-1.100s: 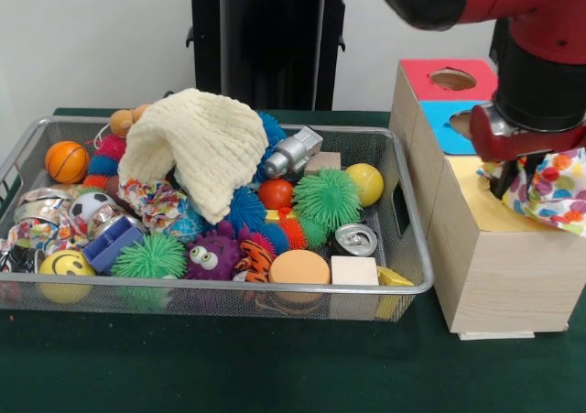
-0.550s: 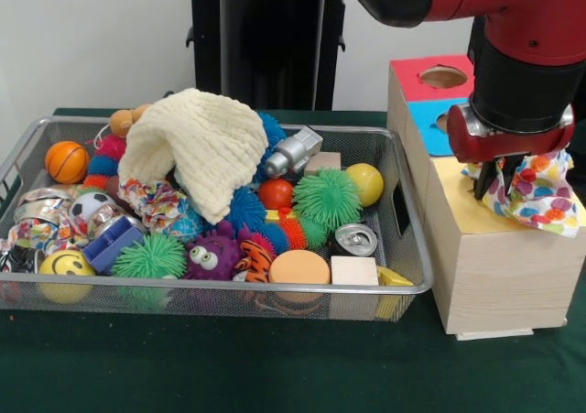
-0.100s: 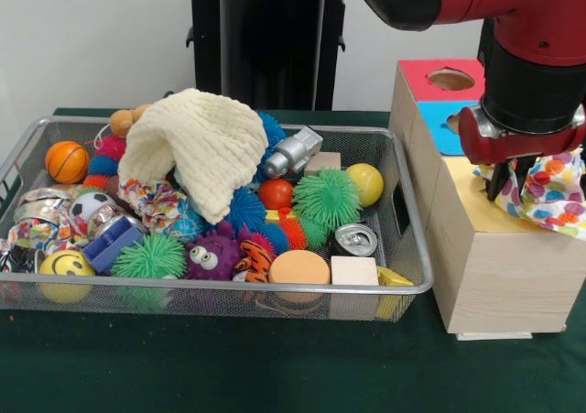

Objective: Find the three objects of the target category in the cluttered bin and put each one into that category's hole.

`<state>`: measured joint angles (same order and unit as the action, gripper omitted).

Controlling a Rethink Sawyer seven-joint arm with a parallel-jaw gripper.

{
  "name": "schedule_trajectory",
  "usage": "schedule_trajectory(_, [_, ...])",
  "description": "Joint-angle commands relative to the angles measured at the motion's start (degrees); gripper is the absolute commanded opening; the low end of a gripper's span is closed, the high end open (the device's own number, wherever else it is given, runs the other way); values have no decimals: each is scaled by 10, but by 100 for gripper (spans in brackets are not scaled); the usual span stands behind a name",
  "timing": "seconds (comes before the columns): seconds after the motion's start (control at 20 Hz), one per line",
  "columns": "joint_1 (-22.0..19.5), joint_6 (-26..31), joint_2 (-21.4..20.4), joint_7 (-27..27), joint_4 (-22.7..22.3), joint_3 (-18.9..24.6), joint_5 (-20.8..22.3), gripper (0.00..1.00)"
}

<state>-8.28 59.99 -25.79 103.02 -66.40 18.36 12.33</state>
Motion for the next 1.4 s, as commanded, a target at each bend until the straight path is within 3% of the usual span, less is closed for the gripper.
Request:
schedule_trajectory(0.05, [-3, -197, 122, 174, -50, -59, 34, 0])
schedule_trajectory(0.65, [18, -230, 167, 161, -33, -87, 9, 0])
schedule_trajectory(0.85, [28, -265, 186, 177, -34, -96, -7, 0])
schedule_trajectory(1.2, [45, -264, 174, 188, -55, -119, -34, 0])
schedule_trajectory(1.4, [53, -216, 129, 163, -86, -133, -40, 0])
